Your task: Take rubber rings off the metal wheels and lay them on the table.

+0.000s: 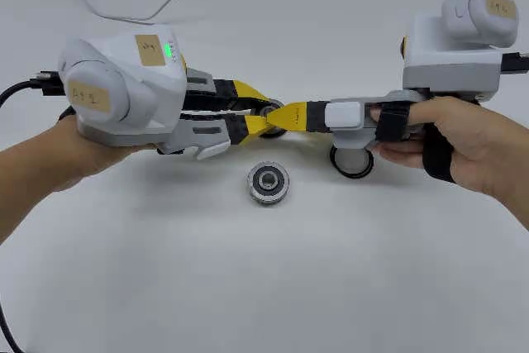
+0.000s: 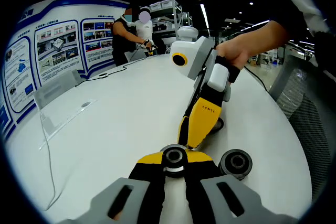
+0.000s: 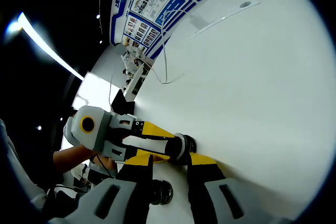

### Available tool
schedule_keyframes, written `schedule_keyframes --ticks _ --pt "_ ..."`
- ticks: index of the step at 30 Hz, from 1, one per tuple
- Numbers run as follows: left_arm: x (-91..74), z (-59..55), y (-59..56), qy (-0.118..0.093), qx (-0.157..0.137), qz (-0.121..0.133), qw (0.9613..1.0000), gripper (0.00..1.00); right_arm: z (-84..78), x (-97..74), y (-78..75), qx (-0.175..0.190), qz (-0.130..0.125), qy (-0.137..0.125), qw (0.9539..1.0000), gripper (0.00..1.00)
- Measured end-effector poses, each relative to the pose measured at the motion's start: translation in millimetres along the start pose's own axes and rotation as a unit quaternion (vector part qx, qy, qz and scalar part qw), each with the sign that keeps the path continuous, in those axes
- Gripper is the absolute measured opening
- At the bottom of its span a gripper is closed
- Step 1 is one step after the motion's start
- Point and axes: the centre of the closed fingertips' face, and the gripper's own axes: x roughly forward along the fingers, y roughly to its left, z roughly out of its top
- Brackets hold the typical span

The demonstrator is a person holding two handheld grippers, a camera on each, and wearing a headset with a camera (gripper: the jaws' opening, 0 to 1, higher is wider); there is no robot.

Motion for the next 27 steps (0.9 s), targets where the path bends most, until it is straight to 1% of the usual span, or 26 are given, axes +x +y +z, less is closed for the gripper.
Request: schedule_keyframes --ticks 5,10,16,19,22,27 --pt "0.0 -0.2 -0.2 0.000 0.000 0.001 1.0000 0.12 0.8 -0.6 -1.0 -0.006 -0.005 -0.002 1.0000 0.26" --pt "0.3 -0.1 0.0 0.000 -0.001 0.001 1.0000 0.12 1.9 -2.0 -2.7 -0.001 -0.007 -0.007 1.0000 0.24" --pt "0.2 -0.1 -0.1 0.001 -0.001 0.001 1.0000 0.12 2.2 -2.3 -4.3 -0.006 -0.011 -0.010 0.9999 0.23" --pt "0.2 -0.1 0.0 0.001 0.000 0.001 1.0000 0.12 6.2 -4.6 -4.5 -0.009 -0.011 -0.019 0.9997 0.19" --pt "0.3 -0.2 0.0 0.001 -0.001 0.001 1.0000 0.12 5.7 -4.2 -5.4 -0.012 -0.011 -0.016 0.9997 0.19" --pt "0.3 -0.3 0.3 0.001 -0.001 0.001 1.0000 0.12 7.7 -3.5 -8.9 -0.014 -0.020 -0.021 0.9995 0.17"
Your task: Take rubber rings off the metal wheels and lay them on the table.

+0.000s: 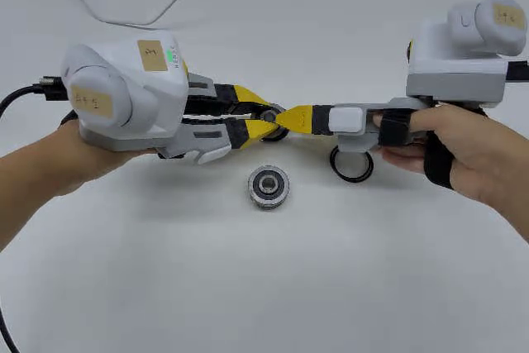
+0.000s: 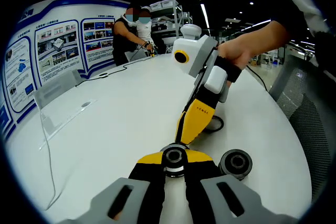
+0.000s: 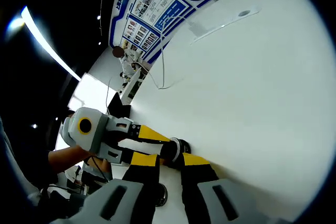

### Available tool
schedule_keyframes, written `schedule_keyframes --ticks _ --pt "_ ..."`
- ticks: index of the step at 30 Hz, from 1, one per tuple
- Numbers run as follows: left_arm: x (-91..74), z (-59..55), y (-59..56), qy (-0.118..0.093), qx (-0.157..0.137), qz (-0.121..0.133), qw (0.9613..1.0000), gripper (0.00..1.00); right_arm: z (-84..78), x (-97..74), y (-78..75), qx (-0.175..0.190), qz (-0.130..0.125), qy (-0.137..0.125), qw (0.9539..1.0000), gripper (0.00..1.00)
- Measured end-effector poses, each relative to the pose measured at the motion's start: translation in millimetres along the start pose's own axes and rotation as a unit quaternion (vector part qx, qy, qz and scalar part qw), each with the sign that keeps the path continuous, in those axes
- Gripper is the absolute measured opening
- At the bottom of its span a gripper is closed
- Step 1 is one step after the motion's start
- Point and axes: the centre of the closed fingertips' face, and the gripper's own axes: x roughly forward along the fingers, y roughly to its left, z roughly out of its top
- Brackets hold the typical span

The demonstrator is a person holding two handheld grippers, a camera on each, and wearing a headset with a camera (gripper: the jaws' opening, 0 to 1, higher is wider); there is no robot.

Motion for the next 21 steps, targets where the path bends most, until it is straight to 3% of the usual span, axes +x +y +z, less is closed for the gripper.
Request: schedule_keyframes --ticks 12,21 --pt "0.2 0.1 0.5 0.000 0.001 0.000 1.0000 0.12 0.2 2.2 -8.8 -0.008 -0.026 -0.001 0.9996 0.05" --pt "0.1 0.1 0.6 0.000 0.001 0.000 1.0000 0.12 2.0 1.8 -8.6 -0.001 -0.038 -0.001 0.9993 0.02"
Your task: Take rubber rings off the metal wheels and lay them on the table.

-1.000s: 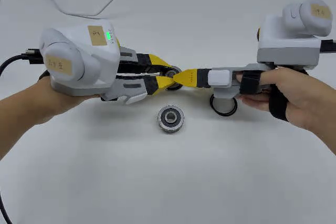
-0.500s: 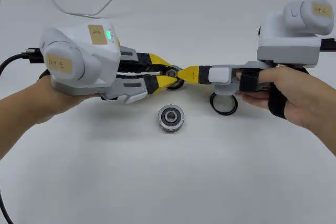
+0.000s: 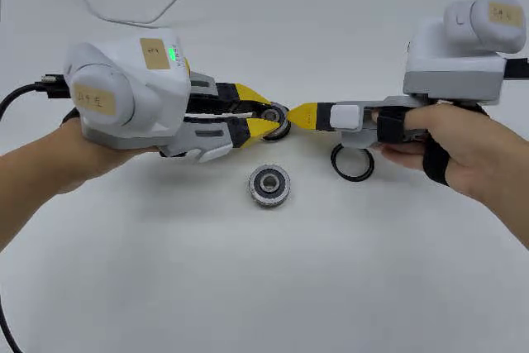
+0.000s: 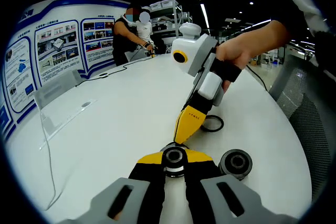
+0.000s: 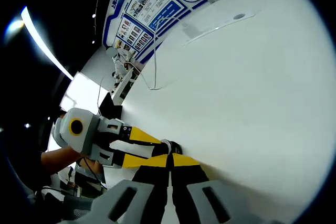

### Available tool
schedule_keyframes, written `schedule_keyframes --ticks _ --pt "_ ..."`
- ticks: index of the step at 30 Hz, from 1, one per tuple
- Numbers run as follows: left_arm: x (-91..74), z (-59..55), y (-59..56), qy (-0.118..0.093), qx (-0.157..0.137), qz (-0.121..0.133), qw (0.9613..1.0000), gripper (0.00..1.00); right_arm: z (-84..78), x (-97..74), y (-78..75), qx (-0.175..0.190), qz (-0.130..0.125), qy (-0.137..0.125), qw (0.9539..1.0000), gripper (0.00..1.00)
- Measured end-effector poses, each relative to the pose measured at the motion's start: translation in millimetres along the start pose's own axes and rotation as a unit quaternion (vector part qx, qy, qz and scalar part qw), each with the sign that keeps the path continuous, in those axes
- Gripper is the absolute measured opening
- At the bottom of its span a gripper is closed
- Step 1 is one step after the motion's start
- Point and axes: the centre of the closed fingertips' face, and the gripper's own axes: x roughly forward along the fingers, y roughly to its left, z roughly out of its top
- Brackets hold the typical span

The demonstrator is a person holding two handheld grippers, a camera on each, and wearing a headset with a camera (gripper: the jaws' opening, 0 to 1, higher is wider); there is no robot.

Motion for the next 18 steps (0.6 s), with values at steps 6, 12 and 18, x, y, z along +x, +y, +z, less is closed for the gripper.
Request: schedule_keyframes --ticks 6,12,18 --pt "0.2 0.2 0.0 0.000 0.000 0.000 1.0000 0.12 0.0 -0.1 -1.2 0.012 -0.009 0.002 0.9999 0.01" --pt "0.1 0.1 -0.2 0.000 0.002 0.003 1.0000 0.12 0.7 -0.8 -1.0 0.037 -0.011 0.002 0.9992 0.01" --pt "-0.2 0.1 0.0 0.001 0.001 0.004 1.0000 0.12 1.6 -0.5 0.4 0.050 -0.010 -0.001 0.9987 0.00"
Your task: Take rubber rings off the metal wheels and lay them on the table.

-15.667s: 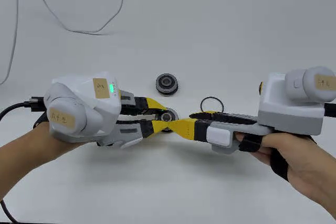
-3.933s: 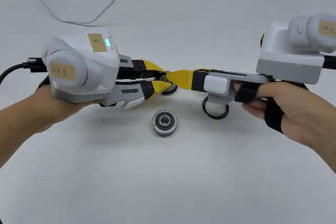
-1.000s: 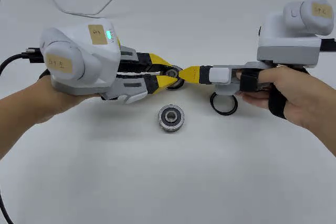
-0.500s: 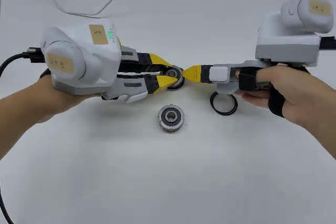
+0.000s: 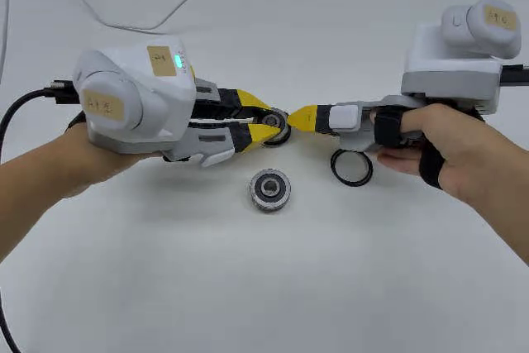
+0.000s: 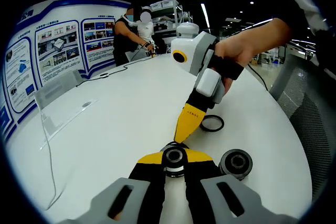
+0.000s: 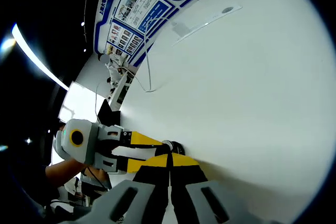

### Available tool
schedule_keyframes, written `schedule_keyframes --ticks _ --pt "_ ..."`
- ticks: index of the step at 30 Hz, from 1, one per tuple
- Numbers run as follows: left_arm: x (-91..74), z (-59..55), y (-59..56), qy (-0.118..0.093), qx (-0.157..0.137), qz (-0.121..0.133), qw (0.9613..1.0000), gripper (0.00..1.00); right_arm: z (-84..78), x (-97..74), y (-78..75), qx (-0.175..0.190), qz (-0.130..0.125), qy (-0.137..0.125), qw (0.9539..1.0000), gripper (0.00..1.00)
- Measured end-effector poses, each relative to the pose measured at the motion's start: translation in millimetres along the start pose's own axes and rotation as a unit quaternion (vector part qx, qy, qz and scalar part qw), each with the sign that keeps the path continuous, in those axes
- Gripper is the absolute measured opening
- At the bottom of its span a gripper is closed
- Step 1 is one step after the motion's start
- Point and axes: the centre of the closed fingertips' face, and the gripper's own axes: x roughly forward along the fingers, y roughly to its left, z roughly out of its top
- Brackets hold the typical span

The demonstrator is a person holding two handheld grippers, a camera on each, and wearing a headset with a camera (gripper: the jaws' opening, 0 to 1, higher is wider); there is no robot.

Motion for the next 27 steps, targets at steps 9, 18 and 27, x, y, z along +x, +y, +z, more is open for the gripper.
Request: schedule_keyframes --ticks 9,18,27 --pt "-0.4 -0.1 0.0 -0.001 -0.001 0.000 1.0000 0.12 0.6 0.0 3.0 0.011 0.003 -0.001 0.9999 0.00" --pt "-0.4 -0.2 -0.6 -0.002 -0.002 -0.001 1.0000 0.12 0.2 0.8 7.7 0.004 0.001 0.000 1.0000 0.00" --pt "-0.8 -0.7 -1.6 -0.002 -0.002 -0.001 1.0000 0.12 -1.7 1.8 15.2 -0.017 0.002 0.007 0.9998 0.00"
